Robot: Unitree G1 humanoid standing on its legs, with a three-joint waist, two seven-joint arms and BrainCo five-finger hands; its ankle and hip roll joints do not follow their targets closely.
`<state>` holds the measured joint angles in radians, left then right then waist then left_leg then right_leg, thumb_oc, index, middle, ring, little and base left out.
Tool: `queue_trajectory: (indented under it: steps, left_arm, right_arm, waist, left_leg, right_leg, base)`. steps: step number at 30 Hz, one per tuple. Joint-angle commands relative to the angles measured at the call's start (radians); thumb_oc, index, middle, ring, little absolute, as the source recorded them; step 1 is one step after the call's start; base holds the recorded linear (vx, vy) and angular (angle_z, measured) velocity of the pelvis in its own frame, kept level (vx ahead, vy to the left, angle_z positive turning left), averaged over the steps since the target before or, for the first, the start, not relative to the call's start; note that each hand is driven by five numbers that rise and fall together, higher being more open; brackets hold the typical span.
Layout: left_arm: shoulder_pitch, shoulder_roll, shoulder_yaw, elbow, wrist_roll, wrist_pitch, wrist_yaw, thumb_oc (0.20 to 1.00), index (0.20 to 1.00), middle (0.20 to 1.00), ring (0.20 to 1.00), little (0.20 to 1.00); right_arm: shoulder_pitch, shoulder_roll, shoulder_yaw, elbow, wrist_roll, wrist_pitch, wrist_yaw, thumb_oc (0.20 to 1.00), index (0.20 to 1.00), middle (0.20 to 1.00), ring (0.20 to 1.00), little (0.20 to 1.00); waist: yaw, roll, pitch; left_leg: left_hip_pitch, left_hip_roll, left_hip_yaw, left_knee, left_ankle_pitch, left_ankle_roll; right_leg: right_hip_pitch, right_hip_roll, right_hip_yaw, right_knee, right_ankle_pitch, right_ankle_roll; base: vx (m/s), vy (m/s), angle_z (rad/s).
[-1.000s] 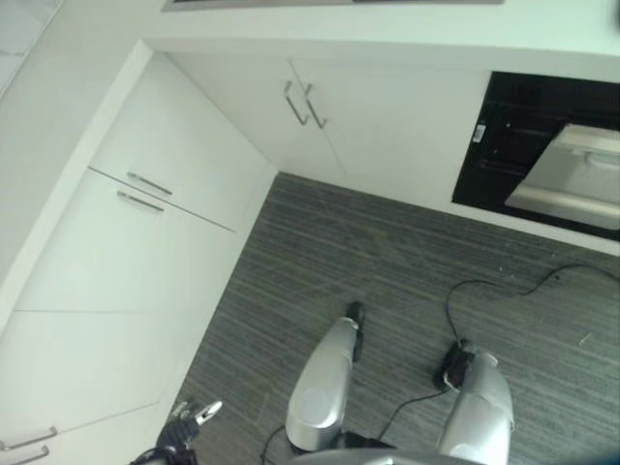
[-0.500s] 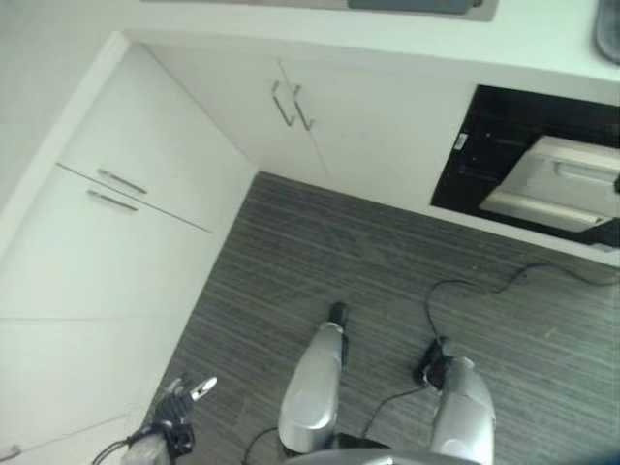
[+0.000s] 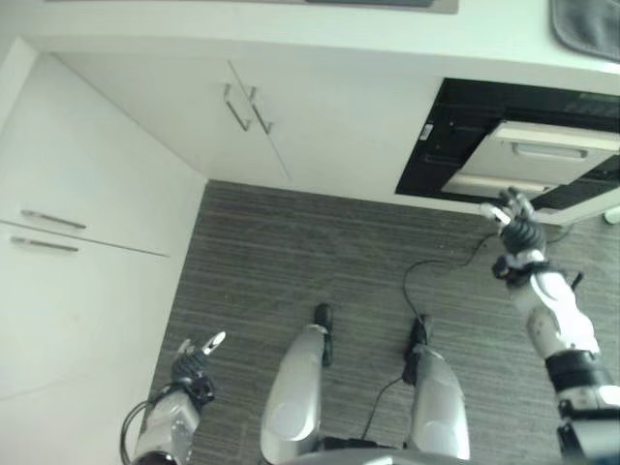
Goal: Place the dishes in the dishwasher.
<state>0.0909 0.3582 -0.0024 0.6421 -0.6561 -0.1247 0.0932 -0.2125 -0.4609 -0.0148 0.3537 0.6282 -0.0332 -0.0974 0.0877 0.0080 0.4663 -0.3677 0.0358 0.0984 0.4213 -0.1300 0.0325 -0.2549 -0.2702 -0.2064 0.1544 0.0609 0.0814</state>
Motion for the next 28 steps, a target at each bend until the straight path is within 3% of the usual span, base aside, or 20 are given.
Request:
queue_trajectory:
  steps: [1,4,7,8,9,10,14,16,17,20,28]
  left_arm:
    - [0.083,0.043,-0.004,-0.034,0.033,-0.09,0.009,1.0,1.0,1.0,1.0,1.0]
    - [0.068,0.054,-0.022,-0.029,0.11,-0.137,-0.011,1.0,1.0,1.0,1.0,1.0]
    - [0.033,0.069,-0.046,0.005,0.151,-0.118,-0.064,1.0,1.0,1.0,1.0,1.0]
    - [-0.02,0.06,-0.076,0.076,0.218,-0.094,-0.089,1.0,1.0,1.0,1.0,1.0]
    - [-0.113,0.026,-0.1,0.229,0.206,-0.037,-0.166,1.0,1.0,1.0,1.0,1.0]
    - [-0.128,-0.009,-0.091,0.31,0.224,-0.043,-0.187,1.0,1.0,1.0,1.0,1.0]
    - [-0.124,-0.05,-0.095,0.418,0.261,-0.04,-0.222,1.0,1.0,1.0,1.0,1.0]
    - [-0.148,-0.082,-0.087,0.52,0.252,-0.009,-0.256,1.0,1.0,1.0,1.0,1.0]
    - [-0.152,-0.096,-0.09,0.565,0.266,-0.001,-0.242,1.0,1.0,1.0,1.0,1.0]
    - [-0.168,-0.106,-0.089,0.645,0.318,0.023,-0.207,1.0,1.0,1.0,1.0,1.0]
    - [-0.141,-0.113,-0.052,0.662,0.25,0.02,-0.226,1.0,1.0,1.0,1.0,1.0]
  right_arm:
    - [-0.069,-0.081,-0.023,0.029,-0.025,-0.052,0.02,1.0,1.0,1.0,1.0,1.0]
    - [-0.005,-0.052,-0.013,0.142,0.029,-0.062,0.088,1.0,1.0,1.0,1.0,1.0]
    - [0.042,-0.017,0.027,0.252,0.02,-0.049,0.141,1.0,1.0,1.0,1.0,1.0]
    - [0.097,0.049,0.094,0.349,-0.072,-0.042,0.181,1.0,1.0,1.0,1.0,1.0]
    - [0.13,0.119,0.13,0.547,-0.104,-0.094,0.212,1.0,1.0,1.0,1.0,1.0]
    - [0.12,0.141,0.132,0.643,-0.121,-0.091,0.266,1.0,1.0,1.0,1.0,1.0]
    - [0.132,0.153,0.15,0.765,-0.206,-0.035,0.296,1.0,1.0,1.0,1.0,1.0]
    - [0.145,0.153,0.112,0.847,-0.162,0.043,0.304,1.0,1.0,1.0,1.0,1.0]
    - [0.145,0.156,0.096,0.878,-0.159,0.062,0.307,1.0,1.0,1.0,1.0,1.0]
    - [0.176,0.193,0.111,0.918,-0.222,0.06,0.338,1.0,1.0,1.0,1.0,1.0]
    - [0.174,0.195,0.098,0.95,-0.233,0.112,0.324,1.0,1.0,1.0,1.0,1.0]
  waist:
    - [0.036,-0.01,-0.062]
    - [0.037,-0.044,-0.1]
    - [0.034,-0.063,-0.155]
    - [0.012,-0.066,-0.211]
    - [-0.056,-0.062,-0.272]
    - [-0.057,-0.057,-0.301]
    - [-0.068,-0.05,-0.346]
    - [-0.094,-0.048,-0.366]
    - [-0.104,-0.04,-0.385]
    - [-0.132,-0.028,-0.445]
    - [-0.13,-0.024,-0.462]
  left_leg:
    - [0.052,0.048,0.014,-0.1,0.052,-0.066]
    - [0.115,0.04,0.027,-0.15,0.038,-0.067]
    - [0.18,0.035,0.02,-0.206,0.038,-0.062]
    - [0.259,0.036,0.0,-0.27,0.045,-0.05]
    - [0.37,-0.001,-0.064,-0.406,0.071,-0.04]
    - [0.404,-0.006,-0.069,-0.446,0.077,-0.042]
    - [0.42,0.003,-0.044,-0.414,0.075,-0.072]
    - [0.422,0.02,-0.003,-0.375,0.069,-0.082]
    - [0.461,0.021,-0.018,-0.431,0.077,-0.076]
    - [0.519,0.026,0.024,-0.509,0.079,-0.077]
    - [0.535,0.025,0.049,-0.509,0.066,-0.069]
  right_leg:
    - [0.067,0.023,-0.021,0.081,-0.107,0.031]
    - [0.147,0.004,-0.031,-0.019,-0.042,0.053]
    - [0.203,0.001,-0.026,-0.037,-0.026,0.062]
    - [0.217,0.039,-0.01,0.006,-0.043,0.061]
    - [0.23,0.159,0.128,-0.12,-0.037,0.041]
    - [0.26,0.178,0.133,-0.151,-0.041,0.026]
    - [0.334,0.214,0.113,-0.194,-0.066,-0.013]
    - [0.38,0.218,0.085,-0.218,-0.078,-0.022]
    - [0.389,0.223,0.097,-0.228,-0.079,-0.022]
    - [0.412,0.223,0.072,-0.242,-0.079,-0.001]
    - [0.42,0.209,0.066,-0.242,-0.079,0.008]
  base:
    - [0.05,0.184,0.01]
    - [0.1,0.185,0.07]
    - [0.19,0.203,-0.13]
    - [0.58,0.069,-0.31]
    - [0.59,-0.187,-0.03]
    - [0.45,-0.401,1.1]
    - [0.07,-0.275,0.65]
    - [-0.03,-0.08,1.0]
    - [0.07,0.142,0.59]
    - [0.15,0.137,-0.11]
    - [0.08,0.039,-0.05]
